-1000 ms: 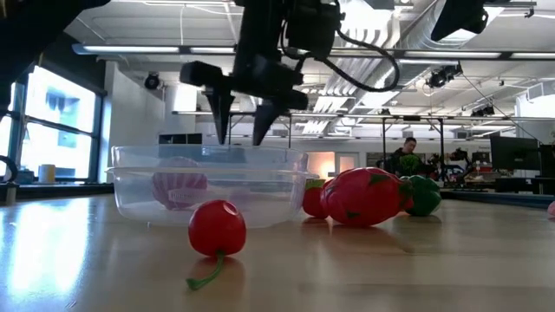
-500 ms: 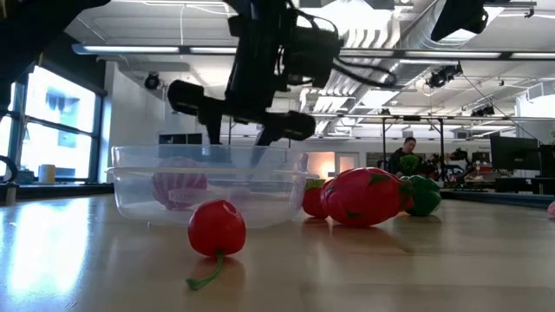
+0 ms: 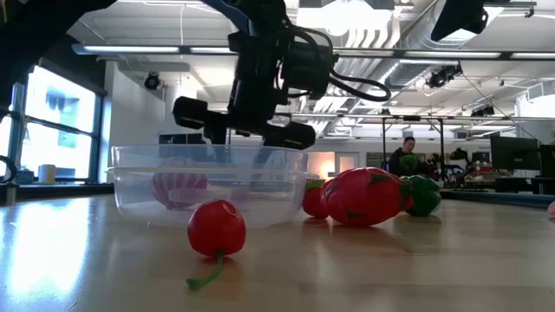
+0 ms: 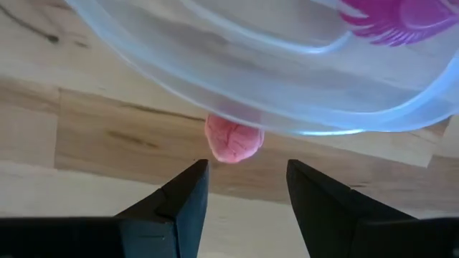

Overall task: Pick and placing Produce into tupperware
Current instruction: Put the left pink peach into the transparent bin

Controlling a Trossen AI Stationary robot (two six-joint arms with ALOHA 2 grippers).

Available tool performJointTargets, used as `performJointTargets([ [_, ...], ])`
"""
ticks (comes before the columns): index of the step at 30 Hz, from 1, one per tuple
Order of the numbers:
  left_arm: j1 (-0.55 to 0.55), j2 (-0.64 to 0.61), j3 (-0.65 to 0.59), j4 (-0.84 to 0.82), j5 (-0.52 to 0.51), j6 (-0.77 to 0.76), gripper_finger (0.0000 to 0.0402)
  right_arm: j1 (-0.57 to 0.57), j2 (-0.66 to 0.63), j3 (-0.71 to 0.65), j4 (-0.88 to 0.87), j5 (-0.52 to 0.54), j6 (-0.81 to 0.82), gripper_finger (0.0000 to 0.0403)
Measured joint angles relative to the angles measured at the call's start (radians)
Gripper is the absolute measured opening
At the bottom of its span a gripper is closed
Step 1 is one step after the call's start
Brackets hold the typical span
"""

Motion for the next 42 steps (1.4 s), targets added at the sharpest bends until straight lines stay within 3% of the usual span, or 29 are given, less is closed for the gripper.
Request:
performJointTargets([
  [20,-0.003,0.0,0.0,0.048,0.103,0.063,0.0177,0.0,0.0,0.0,0.0,0.0,0.0,0.0018],
  [37,-0.007,-0.001,-0.026,0.053,0.098,0.113,0.0177,0.0,0.0,0.0,0.0,0.0,0.0,0.0018],
  [42,-0.007,-0.001,-0.051,0.079,0.035,0.117,0.0177,0.0,0.0,0.0,0.0,0.0,0.0,0.0018],
])
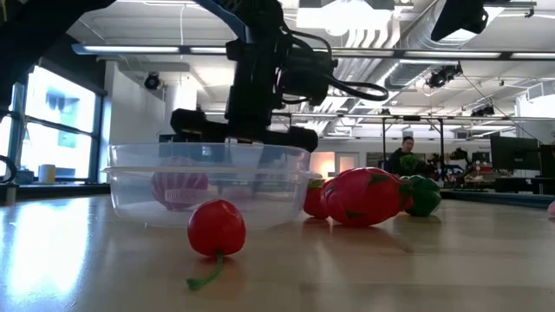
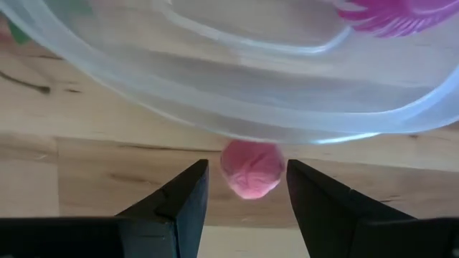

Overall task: Pick and placing Produce into tupperware
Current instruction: Put the left pink peach into the transparent bin

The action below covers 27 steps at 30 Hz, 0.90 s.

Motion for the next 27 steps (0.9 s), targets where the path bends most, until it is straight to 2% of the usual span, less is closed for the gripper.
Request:
performJointTargets([
  [6,0.0,0.0,-0.002,0.015,-0.003,0.001,0.0177,0.0,0.0,0.0,0.0,0.0,0.0,0.0018],
  [12,-0.001,0.0,-0.002,0.014,0.042,0.0,0.0177,0.0,0.0,0.0,0.0,0.0,0.0,0.0018],
  [27,-0.002,0.0,-0.002,0.012,0.045,-0.004,0.0177,0.0,0.0,0.0,0.0,0.0,0.0,0.0018],
])
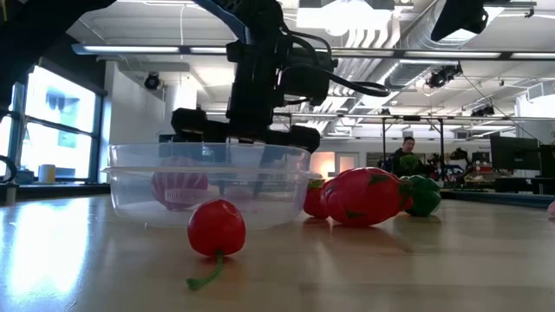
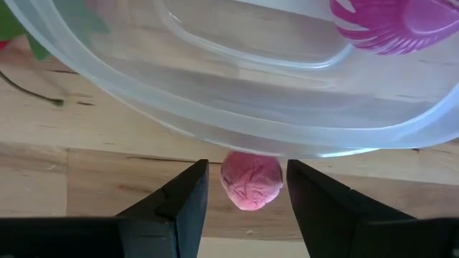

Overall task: Pick and placing Produce into tupperware
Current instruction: Put the left pink peach into the transparent bin

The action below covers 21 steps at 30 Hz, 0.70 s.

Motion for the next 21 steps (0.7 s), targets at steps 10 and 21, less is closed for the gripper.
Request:
performJointTargets([
  [10,0.0,0.0,0.0,0.002,0.001,-0.001,0.0177,0.0,0.0,0.0,0.0,0.0,0.0,0.0018],
  [21,0.0,0.0,0.0,0.002,0.005,-0.007,0.0177,0.0,0.0,0.0,0.0,0.0,0.0,0.0018],
])
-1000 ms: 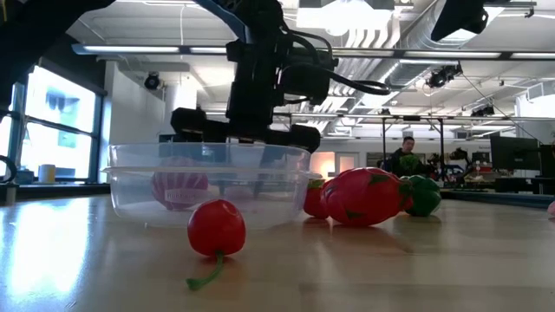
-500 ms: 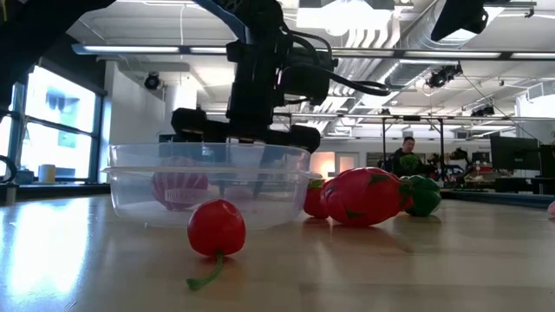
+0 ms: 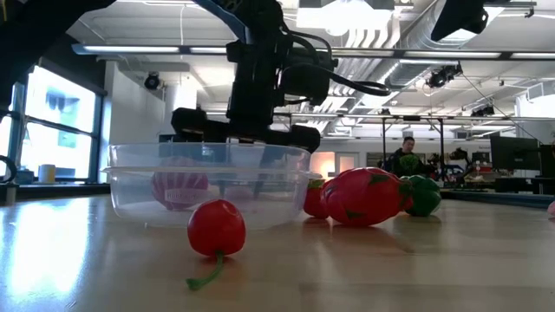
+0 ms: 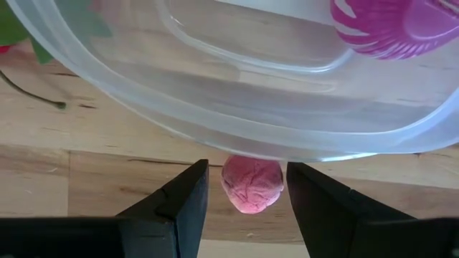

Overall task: Pick and placing Produce into tupperware
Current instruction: Put the left pink peach into the transparent bin

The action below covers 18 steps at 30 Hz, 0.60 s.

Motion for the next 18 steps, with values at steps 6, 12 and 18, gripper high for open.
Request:
performJointTargets([
  [6,0.0,0.0,0.0,0.002,0.0,0.0,0.0174,0.0,0.0,0.0,0.0,0.0,0.0,0.0018],
  [12,0.0,0.0,0.0,0.003,0.0,-0.001,0.0135,0.0,0.0,0.0,0.0,0.0,0.0,0.0018],
  [18,0.0,0.0,0.0,0.003,0.0,-0.001,0.0104,0.0,0.0,0.0,0.0,0.0,0.0,0.0018],
])
